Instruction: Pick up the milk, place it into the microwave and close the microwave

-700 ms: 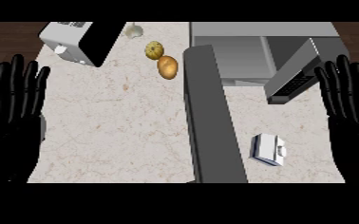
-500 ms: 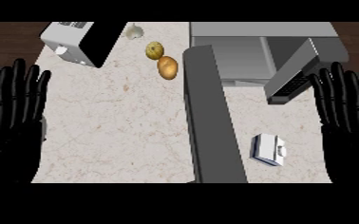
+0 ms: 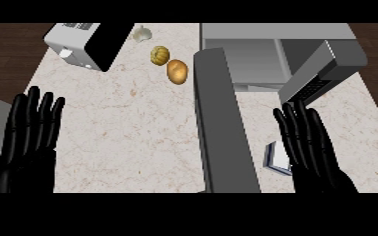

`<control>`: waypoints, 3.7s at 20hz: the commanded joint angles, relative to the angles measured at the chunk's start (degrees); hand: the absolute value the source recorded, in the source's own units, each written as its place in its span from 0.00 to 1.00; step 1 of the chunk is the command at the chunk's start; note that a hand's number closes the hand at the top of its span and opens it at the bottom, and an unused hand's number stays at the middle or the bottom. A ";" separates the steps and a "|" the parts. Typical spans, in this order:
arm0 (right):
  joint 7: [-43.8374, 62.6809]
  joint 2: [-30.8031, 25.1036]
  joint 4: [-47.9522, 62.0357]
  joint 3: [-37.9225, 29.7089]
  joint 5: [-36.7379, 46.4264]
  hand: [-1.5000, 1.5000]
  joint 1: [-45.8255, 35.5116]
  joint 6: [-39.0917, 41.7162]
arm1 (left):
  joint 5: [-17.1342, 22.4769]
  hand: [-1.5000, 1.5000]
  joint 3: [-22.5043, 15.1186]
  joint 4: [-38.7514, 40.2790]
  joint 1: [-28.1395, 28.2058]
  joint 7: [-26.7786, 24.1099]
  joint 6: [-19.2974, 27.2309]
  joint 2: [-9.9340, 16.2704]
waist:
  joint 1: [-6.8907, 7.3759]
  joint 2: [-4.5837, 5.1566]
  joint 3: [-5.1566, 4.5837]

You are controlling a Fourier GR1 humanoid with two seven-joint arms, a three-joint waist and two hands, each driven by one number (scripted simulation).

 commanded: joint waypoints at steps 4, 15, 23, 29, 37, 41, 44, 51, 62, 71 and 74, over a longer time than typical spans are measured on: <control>-0.90 -0.19 -1.82 6.52 5.65 0.00 4.28 -4.86 | 1.98 0.00 0.18 -2.79 4.91 -1.30 -0.59 0.23 | -0.19 0.02 0.02; -7.27 -1.80 4.01 -0.08 4.56 0.00 7.53 -10.18 | 8.04 0.00 4.76 -1.89 13.65 -8.77 -6.98 2.33 | -0.04 0.04 0.02; -9.58 -1.34 11.14 -6.85 -0.66 0.00 4.17 -9.87 | 7.80 0.00 3.02 -2.53 17.17 -11.52 -9.66 1.13 | -0.01 0.08 0.03; -21.92 -1.22 24.83 -11.68 -5.07 0.00 7.20 -7.56 | 8.03 0.00 4.24 -5.26 20.44 -12.18 -9.70 1.25 | 0.12 0.09 0.04; -28.15 -5.33 29.37 -18.78 -11.00 0.00 10.40 -1.28 | 6.71 0.00 1.78 -5.88 23.76 -13.50 -11.35 -0.29 | -0.02 0.05 0.04; -35.31 -3.12 35.41 -17.63 -9.61 0.00 11.32 -0.62 | 6.74 0.00 1.20 -5.97 24.65 -13.97 -12.84 -0.34 | 0.00 0.05 0.04; -35.78 -5.35 38.86 -21.15 -11.58 0.00 8.09 2.25 | 7.10 0.00 0.83 -8.14 22.94 -10.97 -10.49 -0.28 | 0.00 0.07 0.04; -39.15 -4.97 49.31 -22.64 -8.02 0.00 1.79 1.27 | 8.43 0.00 2.61 -6.48 21.98 -11.73 -10.97 0.50 | 0.08 0.13 0.04; -42.57 -4.77 57.74 -27.00 -8.04 0.00 -1.32 -0.66 | 8.41 0.00 2.85 -11.07 29.53 -13.24 -13.56 -0.03 | 0.26 0.03 0.03; -50.63 -8.42 75.20 -33.70 -7.92 0.00 -8.11 -1.42 | 6.67 0.00 2.06 -5.68 29.22 -20.36 -14.91 -0.46 | 0.32 0.03 0.02; -54.00 -10.51 82.59 -34.37 -11.05 0.00 -11.57 9.27 | 10.96 0.00 5.02 -9.35 23.48 -10.73 -13.13 0.91 | 0.19 0.19 0.09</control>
